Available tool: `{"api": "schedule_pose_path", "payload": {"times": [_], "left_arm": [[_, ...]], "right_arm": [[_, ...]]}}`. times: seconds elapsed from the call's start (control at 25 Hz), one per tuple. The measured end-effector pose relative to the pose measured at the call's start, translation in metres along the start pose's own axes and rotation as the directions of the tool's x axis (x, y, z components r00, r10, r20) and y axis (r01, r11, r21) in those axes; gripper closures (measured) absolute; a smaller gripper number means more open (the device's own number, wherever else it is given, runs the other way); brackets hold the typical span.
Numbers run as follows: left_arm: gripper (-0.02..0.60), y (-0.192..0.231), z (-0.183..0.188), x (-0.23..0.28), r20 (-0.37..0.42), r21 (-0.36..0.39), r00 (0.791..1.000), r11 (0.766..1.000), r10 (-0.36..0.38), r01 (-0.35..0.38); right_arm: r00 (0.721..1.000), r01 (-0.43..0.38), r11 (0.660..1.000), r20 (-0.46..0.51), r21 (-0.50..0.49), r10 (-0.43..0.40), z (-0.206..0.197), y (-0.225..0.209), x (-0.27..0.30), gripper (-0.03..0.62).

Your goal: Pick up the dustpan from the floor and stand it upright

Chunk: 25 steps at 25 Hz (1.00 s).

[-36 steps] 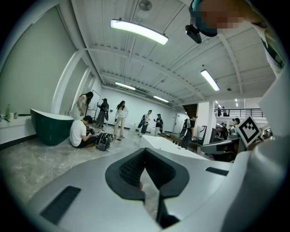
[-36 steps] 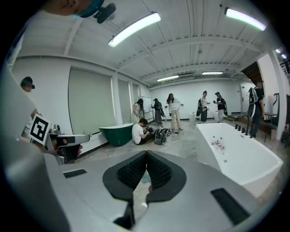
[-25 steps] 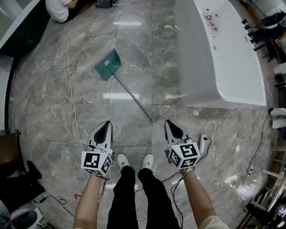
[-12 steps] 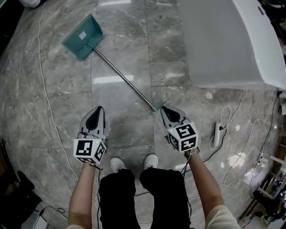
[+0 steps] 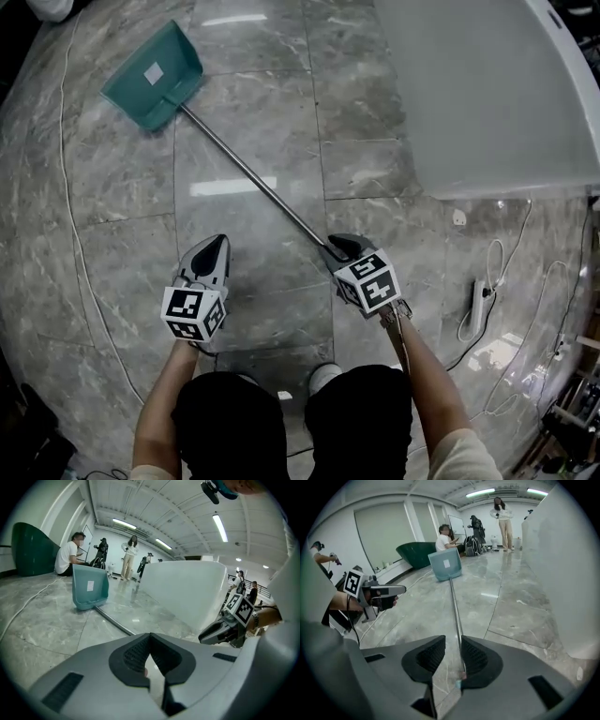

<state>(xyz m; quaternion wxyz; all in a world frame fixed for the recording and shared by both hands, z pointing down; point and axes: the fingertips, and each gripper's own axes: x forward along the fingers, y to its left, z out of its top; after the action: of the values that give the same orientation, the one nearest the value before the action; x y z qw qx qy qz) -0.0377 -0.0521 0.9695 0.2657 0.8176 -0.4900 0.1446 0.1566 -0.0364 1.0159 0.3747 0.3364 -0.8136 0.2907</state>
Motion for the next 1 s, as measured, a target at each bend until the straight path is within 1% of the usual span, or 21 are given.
{"api": "schedule_pose_path", "payload": {"times": [0.08, 0.16, 0.2, 0.28, 0.36, 0.4, 0.56, 0.68, 0.84, 0.88, 0.92, 1.0], "left_arm": [[0.572, -0.001, -0.007, 0.008, -0.007, 0.013, 1.000, 0.999, -0.031, 0.031], [0.572, 0.000, -0.012, 0.014, 0.000, 0.012, 0.999, 0.999, -0.034, 0.034], [0.572, -0.001, -0.013, 0.017, 0.005, 0.006, 0.999, 0.999, -0.039, 0.039], [0.572, -0.005, -0.016, 0.022, 0.008, -0.013, 0.997, 0.997, -0.076, 0.076], [0.572, -0.008, -0.020, 0.025, 0.005, -0.020, 0.994, 0.993, -0.112, 0.112], [0.572, -0.009, -0.022, 0.026, 0.002, -0.013, 0.993, 0.993, -0.119, 0.119], [0.572, -0.010, -0.037, 0.029, -0.032, 0.011, 0.993, 0.993, -0.115, 0.116], [0.572, -0.010, -0.044, 0.032, -0.062, 0.030, 0.993, 0.994, -0.102, 0.104], [0.572, -0.013, -0.046, 0.039, -0.064, 0.046, 0.992, 0.993, -0.105, 0.108], [0.572, -0.012, -0.046, 0.041, -0.059, 0.042, 0.993, 0.994, -0.101, 0.104], [0.572, -0.011, -0.047, 0.042, -0.055, 0.035, 0.994, 0.995, -0.097, 0.099], [0.572, -0.010, -0.049, 0.041, -0.047, 0.021, 0.995, 0.996, -0.091, 0.092]], "right_arm": [[0.998, -0.011, 1.000, -0.061, -0.007, 0.010, -0.018, -0.001, 0.013, 0.483], [0.994, -0.029, 0.999, -0.110, -0.022, 0.026, -0.035, -0.006, 0.025, 0.460], [0.991, -0.043, 0.999, -0.126, -0.018, 0.040, -0.042, -0.009, 0.031, 0.450], [0.989, -0.057, 0.998, -0.140, 0.006, 0.057, -0.056, -0.017, 0.042, 0.448], [0.988, -0.028, 1.000, -0.154, -0.001, 0.027, -0.068, -0.028, 0.052, 0.448], [0.986, -0.015, 1.000, -0.167, -0.011, 0.013, -0.073, -0.032, 0.056, 0.448], [0.976, -0.021, 0.998, -0.219, -0.054, 0.009, -0.088, -0.031, 0.063, 0.448], [0.967, -0.003, 0.995, -0.252, -0.096, -0.021, -0.092, -0.034, 0.070, 0.450], [0.958, -0.011, 0.993, -0.286, -0.114, -0.022, -0.096, -0.033, 0.075, 0.452], [0.956, -0.018, 0.993, -0.293, -0.116, -0.017, -0.096, -0.032, 0.077, 0.464], [0.953, -0.026, 0.994, -0.303, -0.110, -0.009, -0.096, -0.030, 0.078, 0.495], [0.945, -0.043, 0.995, -0.326, -0.089, 0.011, -0.098, -0.029, 0.078, 0.502]]}}
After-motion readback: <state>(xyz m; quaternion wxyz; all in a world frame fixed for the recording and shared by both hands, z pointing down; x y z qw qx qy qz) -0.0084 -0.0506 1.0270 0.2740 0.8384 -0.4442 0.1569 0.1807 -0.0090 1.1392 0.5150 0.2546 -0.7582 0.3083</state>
